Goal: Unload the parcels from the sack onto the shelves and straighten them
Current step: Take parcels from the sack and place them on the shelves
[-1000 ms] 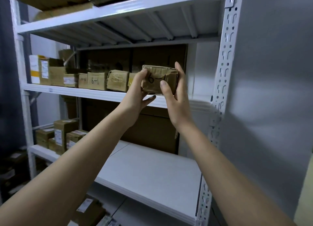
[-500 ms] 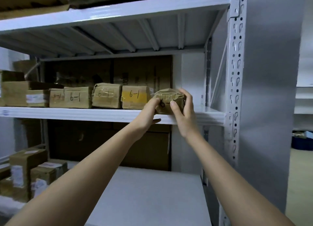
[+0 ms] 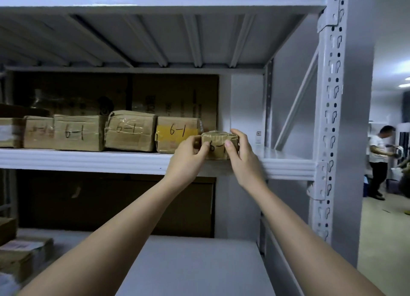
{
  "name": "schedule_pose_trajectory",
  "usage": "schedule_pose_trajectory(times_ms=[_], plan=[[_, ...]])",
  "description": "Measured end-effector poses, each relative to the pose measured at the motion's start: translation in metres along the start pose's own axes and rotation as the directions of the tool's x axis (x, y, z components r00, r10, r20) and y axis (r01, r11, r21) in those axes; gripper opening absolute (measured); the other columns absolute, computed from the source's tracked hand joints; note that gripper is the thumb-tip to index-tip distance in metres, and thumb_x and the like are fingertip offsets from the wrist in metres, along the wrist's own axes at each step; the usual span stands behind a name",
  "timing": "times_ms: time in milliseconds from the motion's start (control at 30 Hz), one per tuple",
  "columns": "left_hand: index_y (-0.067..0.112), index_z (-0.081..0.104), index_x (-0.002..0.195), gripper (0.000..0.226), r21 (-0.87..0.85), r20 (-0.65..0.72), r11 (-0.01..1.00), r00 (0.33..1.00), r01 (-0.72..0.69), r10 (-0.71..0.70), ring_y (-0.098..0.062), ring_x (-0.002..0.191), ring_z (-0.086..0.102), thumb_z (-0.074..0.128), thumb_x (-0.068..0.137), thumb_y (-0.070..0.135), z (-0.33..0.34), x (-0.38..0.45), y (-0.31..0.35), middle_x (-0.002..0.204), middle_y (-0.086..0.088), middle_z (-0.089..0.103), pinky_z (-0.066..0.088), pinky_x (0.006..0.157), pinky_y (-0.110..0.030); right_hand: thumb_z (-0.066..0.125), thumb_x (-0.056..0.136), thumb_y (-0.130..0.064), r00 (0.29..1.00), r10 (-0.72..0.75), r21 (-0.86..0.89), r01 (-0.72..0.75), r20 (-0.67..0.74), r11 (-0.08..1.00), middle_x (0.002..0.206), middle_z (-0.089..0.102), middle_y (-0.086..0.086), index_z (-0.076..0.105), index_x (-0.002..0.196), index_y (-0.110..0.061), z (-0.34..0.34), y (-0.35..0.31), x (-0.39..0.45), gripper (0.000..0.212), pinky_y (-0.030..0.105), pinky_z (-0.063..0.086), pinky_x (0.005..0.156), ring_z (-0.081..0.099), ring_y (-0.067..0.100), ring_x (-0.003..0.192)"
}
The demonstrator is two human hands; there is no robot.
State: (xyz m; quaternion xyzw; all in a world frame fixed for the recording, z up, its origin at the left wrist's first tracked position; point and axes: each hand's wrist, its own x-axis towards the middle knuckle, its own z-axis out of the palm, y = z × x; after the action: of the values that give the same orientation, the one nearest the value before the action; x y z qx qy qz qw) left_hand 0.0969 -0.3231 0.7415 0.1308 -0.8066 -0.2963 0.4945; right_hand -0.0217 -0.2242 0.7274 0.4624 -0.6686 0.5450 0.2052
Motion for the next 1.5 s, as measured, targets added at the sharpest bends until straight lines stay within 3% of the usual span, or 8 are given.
schedule_pose_trajectory(times_ms=[133, 300, 500, 733, 1000, 1233, 1367, 1500], plan=[[0.022, 0.052, 0.118, 0.034, 0.022, -0.036, 0.999, 0.999, 0.034, -0.033, -0.009, 0.093, 0.063, 0.058, 0.091, 0.041, -0.004, 0.010, -0.011, 0.106, 0.006, 0.064, 0.056, 0.081, -0.035, 0.030, 0.098, -0.054, 0.999, -0.031, -0.193, 0.034, 0.017, 0.981, 0.141, 0.049, 0.002, 0.033, 0.142, -0.032, 0.004, 0.002, 0.010, 0.048, 0.029, 0.036, 0.075, 0.058, 0.028, 0.111], [0.022, 0.048, 0.100, 0.026, 0.113, -0.066, 0.993, 0.997, 0.042, -0.035, -0.015, 0.083, 0.067, 0.068, 0.086, 0.032, -0.003, 0.020, -0.018, 0.092, 0.002, 0.066, 0.057, 0.078, -0.040, 0.029, 0.098, -0.056, 0.995, 0.049, -0.262, -0.025, 0.087, 0.965, 0.140, 0.048, 0.005, 0.031, 0.140, -0.034, 0.004, 0.002, 0.023, 0.048, 0.036, 0.039, 0.081, 0.054, 0.035, 0.114], [0.024, 0.046, 0.098, 0.030, 0.367, -0.099, 0.929, 0.995, 0.046, -0.011, -0.019, 0.085, 0.065, 0.068, 0.084, 0.038, 0.000, 0.030, -0.017, 0.092, 0.006, 0.068, 0.056, 0.073, -0.040, 0.028, 0.099, -0.056, 0.991, 0.085, -0.328, -0.046, 0.107, 0.944, 0.134, 0.052, 0.006, 0.032, 0.141, -0.030, 0.004, 0.001, 0.034, 0.050, 0.034, 0.036, 0.074, 0.055, 0.029, 0.107], [0.021, 0.046, 0.094, 0.025, 0.479, -0.134, 0.874, 0.991, 0.075, -0.011, -0.024, 0.083, 0.063, 0.066, 0.083, 0.031, 0.006, 0.041, -0.020, 0.084, 0.007, 0.064, 0.048, 0.064, -0.032, 0.035, 0.096, -0.058, 0.991, 0.104, -0.353, -0.066, 0.089, 0.933, 0.130, 0.057, 0.005, 0.038, 0.139, -0.024, 0.008, 0.004, 0.046, 0.054, 0.035, 0.040, 0.078, 0.056, 0.029, 0.112], [0.019, 0.046, 0.098, 0.021, 0.548, -0.128, 0.834, 0.992, 0.062, 0.011, -0.028, 0.083, 0.063, 0.060, 0.088, 0.031, 0.009, 0.043, -0.019, 0.090, 0.000, 0.067, 0.049, 0.064, -0.033, 0.041, 0.095, -0.058, 0.990, 0.135, -0.368, -0.109, 0.045, 0.923, 0.122, 0.062, 0.007, 0.041, 0.137, -0.021, 0.012, 0.004, 0.052, 0.055, 0.033, 0.040, 0.073, 0.058, 0.031, 0.105], [0.019, 0.051, 0.100, 0.014, 0.456, -0.114, 0.890, 0.992, 0.007, 0.051, -0.021, 0.084, 0.060, 0.055, 0.092, 0.030, 0.005, 0.030, -0.017, 0.093, 0.005, 0.064, 0.046, 0.064, -0.031, 0.035, 0.096, -0.059, 0.984, 0.162, -0.367, -0.126, 0.068, 0.921, 0.121, 0.062, 0.005, 0.037, 0.139, -0.021, 0.011, 0.002, 0.052, 0.057, 0.033, 0.041, 0.072, 0.058, 0.026, 0.100], [0.022, 0.053, 0.092, 0.008, 0.332, -0.147, 0.934, 0.971, -0.128, 0.186, -0.007, 0.074, 0.055, 0.051, 0.094, 0.029, 0.004, 0.008, -0.019, 0.086, 0.010, 0.059, 0.043, 0.057, -0.026, 0.039, 0.098, -0.049, 0.992, 0.066, -0.237, -0.091, -0.112, 0.967, 0.130, 0.057, -0.001, 0.047, 0.132, -0.020, 0.007, 0.002, 0.039, 0.046, 0.031, 0.040, 0.077, 0.059, 0.022, 0.107], [0.024, 0.051, 0.090, 0.007, 0.265, -0.135, 0.927, 0.942, -0.265, 0.308, -0.005, 0.065, 0.053, 0.048, 0.095, 0.029, 0.014, -0.019, -0.022, 0.075, 0.013, 0.057, 0.042, 0.055, -0.028, 0.047, 0.096, -0.026, 0.912, -0.185, -0.173, 0.129, -0.367, 0.977, 0.101, 0.066, -0.001, 0.064, 0.103, -0.014, 0.005, 0.005, 0.009, 0.022, 0.034, 0.049, 0.069, 0.061, 0.017, 0.081]])
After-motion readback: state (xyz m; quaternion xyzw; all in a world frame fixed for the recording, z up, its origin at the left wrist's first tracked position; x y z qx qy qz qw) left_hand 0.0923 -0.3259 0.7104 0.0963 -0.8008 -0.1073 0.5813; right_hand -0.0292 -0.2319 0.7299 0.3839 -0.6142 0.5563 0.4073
